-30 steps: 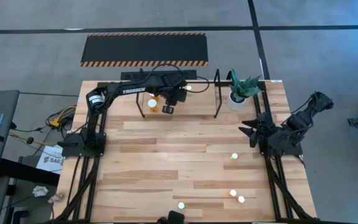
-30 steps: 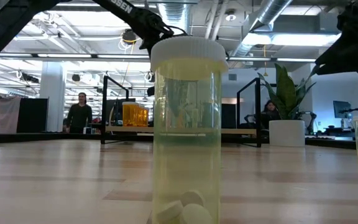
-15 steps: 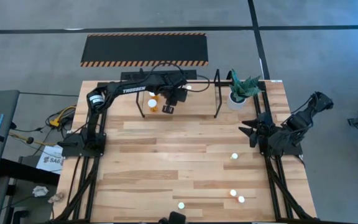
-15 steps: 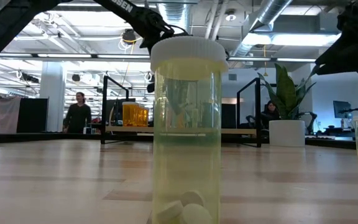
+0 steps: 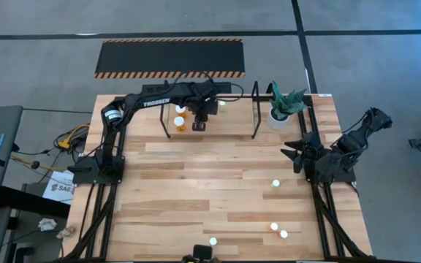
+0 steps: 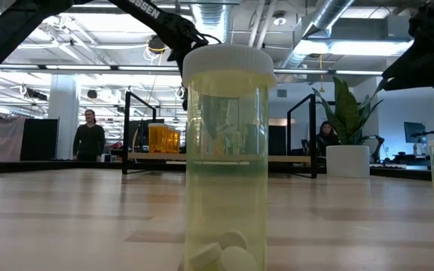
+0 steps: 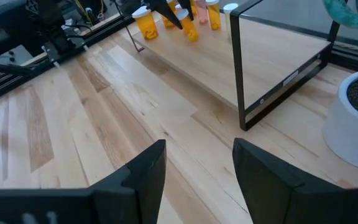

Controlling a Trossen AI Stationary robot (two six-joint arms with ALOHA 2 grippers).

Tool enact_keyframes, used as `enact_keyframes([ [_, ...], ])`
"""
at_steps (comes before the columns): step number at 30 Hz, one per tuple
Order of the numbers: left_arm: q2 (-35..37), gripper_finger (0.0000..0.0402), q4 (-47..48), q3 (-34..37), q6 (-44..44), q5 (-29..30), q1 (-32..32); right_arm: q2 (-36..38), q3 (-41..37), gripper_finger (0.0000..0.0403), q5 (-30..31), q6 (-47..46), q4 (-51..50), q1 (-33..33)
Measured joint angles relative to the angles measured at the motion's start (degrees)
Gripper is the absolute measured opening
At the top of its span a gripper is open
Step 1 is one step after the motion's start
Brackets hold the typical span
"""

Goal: Pick and place medicine bottles onto shelf by color
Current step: Put the top small orange pill bottle on the shelf aligned with the other small orange pill bottle

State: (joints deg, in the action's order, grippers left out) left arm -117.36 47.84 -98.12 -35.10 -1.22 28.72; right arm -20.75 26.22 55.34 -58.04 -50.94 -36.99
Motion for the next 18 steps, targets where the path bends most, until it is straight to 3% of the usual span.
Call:
enact_keyframes([
  [18,0.0,0.0103,-1.7,0.0,0.9,-1.6,0.7,0.0,0.0,0.0207,0.0,0.0,0.0,0.0],
])
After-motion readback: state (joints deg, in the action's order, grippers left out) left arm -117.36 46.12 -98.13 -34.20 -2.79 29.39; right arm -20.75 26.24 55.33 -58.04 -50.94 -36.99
